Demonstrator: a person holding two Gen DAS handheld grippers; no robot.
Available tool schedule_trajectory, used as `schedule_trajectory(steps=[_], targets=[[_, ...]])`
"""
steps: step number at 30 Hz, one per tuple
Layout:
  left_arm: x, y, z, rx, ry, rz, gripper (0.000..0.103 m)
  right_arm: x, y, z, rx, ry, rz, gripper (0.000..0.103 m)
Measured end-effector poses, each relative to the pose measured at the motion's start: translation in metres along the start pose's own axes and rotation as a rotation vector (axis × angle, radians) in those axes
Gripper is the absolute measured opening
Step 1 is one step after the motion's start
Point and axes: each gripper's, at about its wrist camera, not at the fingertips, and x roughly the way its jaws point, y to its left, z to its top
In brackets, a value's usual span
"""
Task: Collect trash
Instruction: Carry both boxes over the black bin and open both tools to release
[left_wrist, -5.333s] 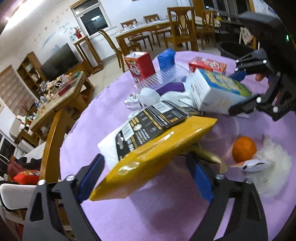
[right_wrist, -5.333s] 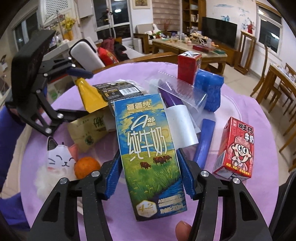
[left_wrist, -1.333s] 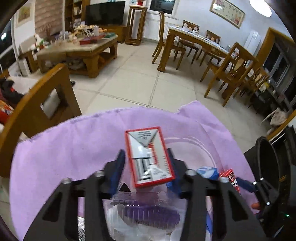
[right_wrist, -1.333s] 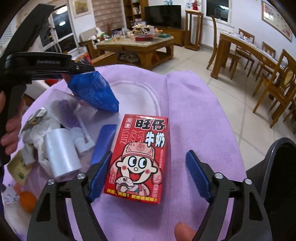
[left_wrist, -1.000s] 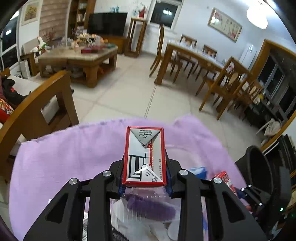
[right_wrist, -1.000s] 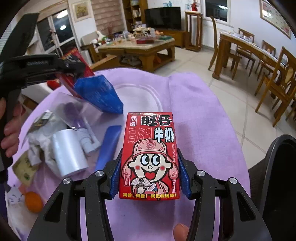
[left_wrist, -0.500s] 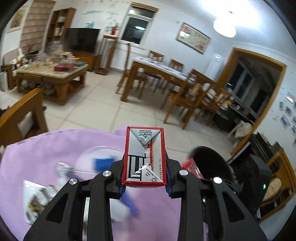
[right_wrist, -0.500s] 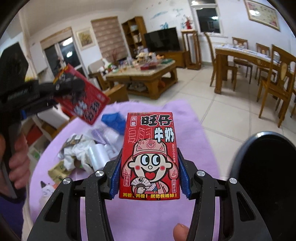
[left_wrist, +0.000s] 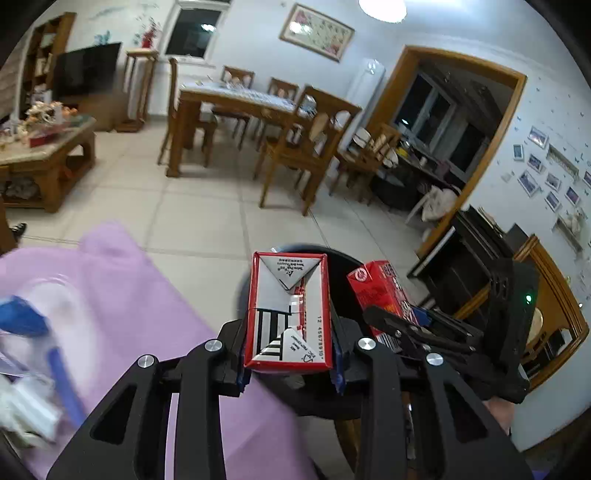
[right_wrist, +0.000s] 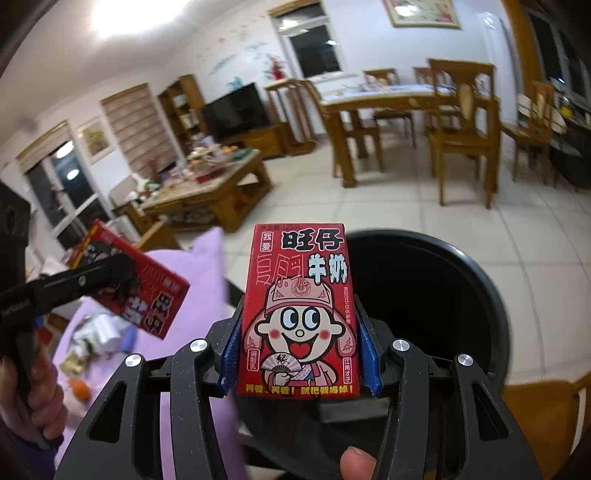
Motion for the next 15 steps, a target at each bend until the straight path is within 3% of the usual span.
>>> schedule_trajectory(steps=[8,15], targets=[[0.067,-0.023,-0.016,0.032,0.091,-0.002,0.032,0.029,-0.051,-0.02,0.062,0.073,-0.044,0.051],[0.091,-0.015,-0.026,0.032,0.158,0.033,0.034,0.051,-0.055,-0.027,0.061,0.116,-0.053,0.052]])
